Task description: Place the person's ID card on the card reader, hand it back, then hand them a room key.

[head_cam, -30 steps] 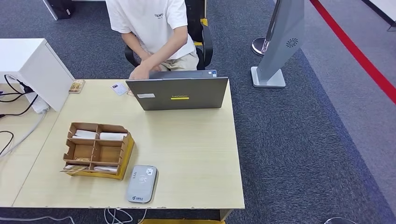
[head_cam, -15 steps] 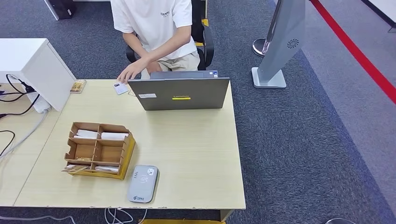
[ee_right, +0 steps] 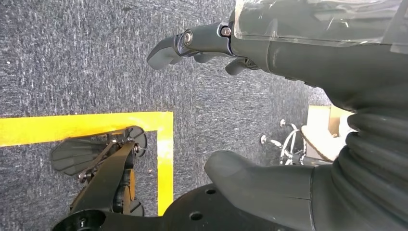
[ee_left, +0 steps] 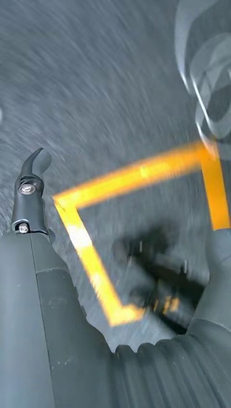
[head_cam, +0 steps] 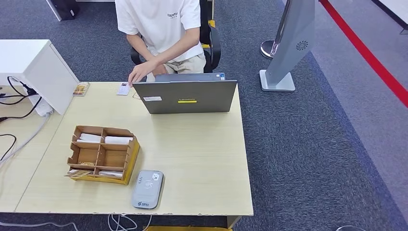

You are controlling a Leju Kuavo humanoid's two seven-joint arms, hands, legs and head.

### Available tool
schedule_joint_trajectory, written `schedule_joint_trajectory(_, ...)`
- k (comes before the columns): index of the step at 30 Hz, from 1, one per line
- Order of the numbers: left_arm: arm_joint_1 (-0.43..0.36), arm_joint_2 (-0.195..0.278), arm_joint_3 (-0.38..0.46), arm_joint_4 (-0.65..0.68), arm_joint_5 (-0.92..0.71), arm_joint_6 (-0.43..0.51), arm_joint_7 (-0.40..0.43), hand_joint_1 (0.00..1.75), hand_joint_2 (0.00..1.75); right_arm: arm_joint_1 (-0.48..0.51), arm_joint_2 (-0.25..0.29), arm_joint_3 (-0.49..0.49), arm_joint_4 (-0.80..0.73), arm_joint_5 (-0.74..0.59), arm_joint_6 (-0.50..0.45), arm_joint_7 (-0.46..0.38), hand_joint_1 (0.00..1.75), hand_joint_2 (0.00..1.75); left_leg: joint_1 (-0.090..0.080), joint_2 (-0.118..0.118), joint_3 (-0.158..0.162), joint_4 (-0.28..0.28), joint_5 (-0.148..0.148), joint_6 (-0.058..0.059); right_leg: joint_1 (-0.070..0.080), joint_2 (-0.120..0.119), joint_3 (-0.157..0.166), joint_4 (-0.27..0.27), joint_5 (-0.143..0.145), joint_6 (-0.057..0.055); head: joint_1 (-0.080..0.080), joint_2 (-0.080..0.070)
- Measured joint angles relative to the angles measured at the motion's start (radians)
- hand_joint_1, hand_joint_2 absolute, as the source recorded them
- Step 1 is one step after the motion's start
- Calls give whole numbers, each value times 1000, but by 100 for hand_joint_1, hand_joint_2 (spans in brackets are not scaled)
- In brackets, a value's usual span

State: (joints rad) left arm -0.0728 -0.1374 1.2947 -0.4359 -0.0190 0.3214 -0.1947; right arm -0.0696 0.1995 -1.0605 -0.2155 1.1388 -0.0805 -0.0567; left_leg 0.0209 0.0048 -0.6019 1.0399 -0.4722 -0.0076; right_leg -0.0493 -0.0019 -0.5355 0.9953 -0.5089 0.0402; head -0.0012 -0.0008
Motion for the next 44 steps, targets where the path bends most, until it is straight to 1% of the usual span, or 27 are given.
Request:
schedule_joint_trajectory(1, -1, -5, -19, 23, -39, -25, 19, 0, 175, 0, 1, 0, 0, 1, -2, -1, 0, 175, 0, 0, 0, 0, 0, 0, 0, 0, 0, 0, 0, 0, 0, 0)
schedule_joint_trajectory(3, -3, -16, -69, 63, -115, -80, 55, 0, 175, 0, 4, 1, 0, 3, -5, -4, 0, 87, 0, 0, 0, 0, 0, 0, 0, 0, 1, 0, 0, 0, -1, 0)
schedule_joint_trajectory(5, -4, -26, -125, 93, -179, -114, 79, 0, 175, 0, 6, 4, 0, 7, -6, -12, 0, 87, 0, 0, 0, 0, 0, 0, 0, 0, 2, 0, 0, 0, -1, 0)
schedule_joint_trajectory(7, -5, -36, -182, 117, -238, -118, 95, 0, 175, 0, 7, 7, 0, 8, -5, -23, 0, 175, 0, 0, 0, 0, 0, 0, 0, 0, 2, 0, 0, 0, -1, 0)
schedule_joint_trajectory(10, -3, -45, -264, 141, -308, -104, 113, 0, 175, 2, 9, 15, 0, 1, -3, -36, 0, 175, 0, 0, 0, 0, 0, 0, 0, 0, 2, 0, 0, 0, -1, 0)
schedule_joint_trajectory(14, 9, -44, -373, 146, -312, -103, 122, 0, 175, 14, 5, 68, -9, -57, 2, -37, 0, 175, 0, 0, 0, 0, 0, 0, 0, 0, 2, 0, 0, 0, -1, 0)
schedule_joint_trajectory(16, 18, -39, -423, 146, -300, -111, 125, 0, 175, 22, 0, 103, -16, -101, 5, -33, 0, 87, 0, 0, 0, 0, 0, 0, 0, 0, 2, 0, 0, 0, -1, 0)
schedule_joint_trajectory(18, 27, -33, -468, 146, -286, -120, 128, 0, 87, 31, -5, 139, -22, -147, 8, -29, 0, 0, 0, 0, 0, 0, 0, 0, 0, 0, 2, 0, 0, 0, -1, 0)
schedule_joint_trajectory(20, 36, -25, -513, 146, -271, -129, 130, 0, 0, 40, -13, 180, -29, -196, 11, -26, 0, 0, 0, 0, 0, 0, 0, 0, 0, 0, 2, 0, 0, 0, -1, 0)
schedule_joint_trajectory(30, 80, 16, -709, 146, -198, -177, 145, 1, 0, 83, -55, 391, -65, -436, 28, -6, 0, 0, 0, 0, 0, 0, 0, 0, 0, 0, 1, 0, 0, 0, -1, 0)
schedule_joint_trajectory(32, 88, 24, -744, 146, -183, -186, 148, 18, 0, 93, -63, 432, -72, -483, 30, -1, 20, 0, 0, 0, 0, 0, 0, 0, 0, 0, 1, 0, 0, 0, -1, 0)
schedule_joint_trajectory(34, 97, 32, -782, 145, -169, -195, 151, 105, 0, 102, -72, 474, -79, -531, 34, 4, 107, 0, 0, 0, 0, 0, 0, 0, 0, 0, 1, 0, 0, 0, -1, 0)
schedule_joint_trajectory(36, 105, 41, -821, 143, -153, -205, 155, 175, 0, 111, -81, 518, -86, -579, 38, 8, 175, 0, 0, 0, 0, 0, 0, 0, 0, 0, 1, 0, 0, 0, -1, 0)
schedule_joint_trajectory(44, 140, 70, -962, 125, -98, -242, 164, 175, 0, 145, -115, 683, -113, -759, 49, 24, 175, 0, 0, 0, 0, 0, -1, 1, 0, 0, 1, 0, -1, 1, -1, 0)
